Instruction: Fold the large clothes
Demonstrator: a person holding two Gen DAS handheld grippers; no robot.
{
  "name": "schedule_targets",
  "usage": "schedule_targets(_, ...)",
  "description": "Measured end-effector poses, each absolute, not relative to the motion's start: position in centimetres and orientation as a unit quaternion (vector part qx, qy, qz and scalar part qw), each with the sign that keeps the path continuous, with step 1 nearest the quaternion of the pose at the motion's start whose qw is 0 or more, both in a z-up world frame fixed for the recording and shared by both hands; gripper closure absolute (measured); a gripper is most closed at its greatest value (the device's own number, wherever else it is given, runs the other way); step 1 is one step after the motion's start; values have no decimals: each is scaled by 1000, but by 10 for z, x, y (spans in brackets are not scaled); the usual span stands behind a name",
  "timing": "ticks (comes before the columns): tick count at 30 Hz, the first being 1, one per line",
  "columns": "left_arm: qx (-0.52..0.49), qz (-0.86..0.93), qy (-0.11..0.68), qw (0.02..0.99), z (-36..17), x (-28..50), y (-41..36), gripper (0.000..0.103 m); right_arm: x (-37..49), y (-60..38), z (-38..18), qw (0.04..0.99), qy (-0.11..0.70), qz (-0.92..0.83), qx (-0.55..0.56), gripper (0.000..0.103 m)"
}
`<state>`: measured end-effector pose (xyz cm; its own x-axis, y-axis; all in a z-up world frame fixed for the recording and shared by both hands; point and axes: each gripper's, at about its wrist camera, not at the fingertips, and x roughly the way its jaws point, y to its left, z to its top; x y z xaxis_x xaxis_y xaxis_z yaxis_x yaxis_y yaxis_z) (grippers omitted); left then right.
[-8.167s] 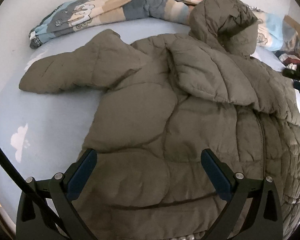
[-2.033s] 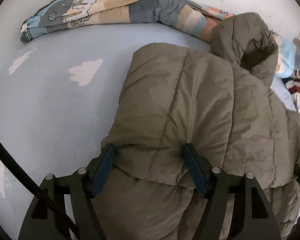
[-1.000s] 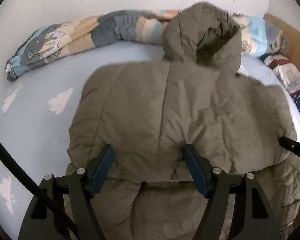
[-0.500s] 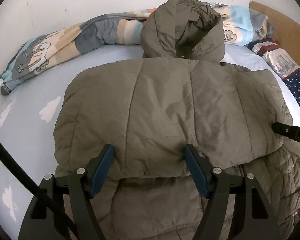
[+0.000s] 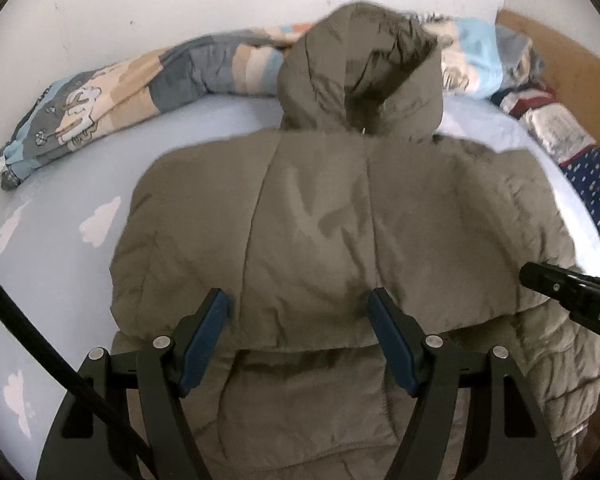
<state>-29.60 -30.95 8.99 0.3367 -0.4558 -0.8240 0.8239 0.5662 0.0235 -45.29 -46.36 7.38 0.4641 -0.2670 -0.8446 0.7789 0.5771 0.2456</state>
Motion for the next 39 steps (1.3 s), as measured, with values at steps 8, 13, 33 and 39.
schedule_targets(8,219,-407,406,789,95,-295,-307,31,-448,-464,60,784,415,-324,328,70)
schedule_targets(13,203,-399,397,801,105,-291,-302,31,-452,-462,72,795,394,-320,333,70)
schedule_targets(33,227,-364,390,815,101,-284,-300,31,-452,-459,71,791,401,-323,332,64)
schedule_targets(39,224,-356,367,830,110,-283,-294,31,-462,-467,73,784,390,-341,341,64)
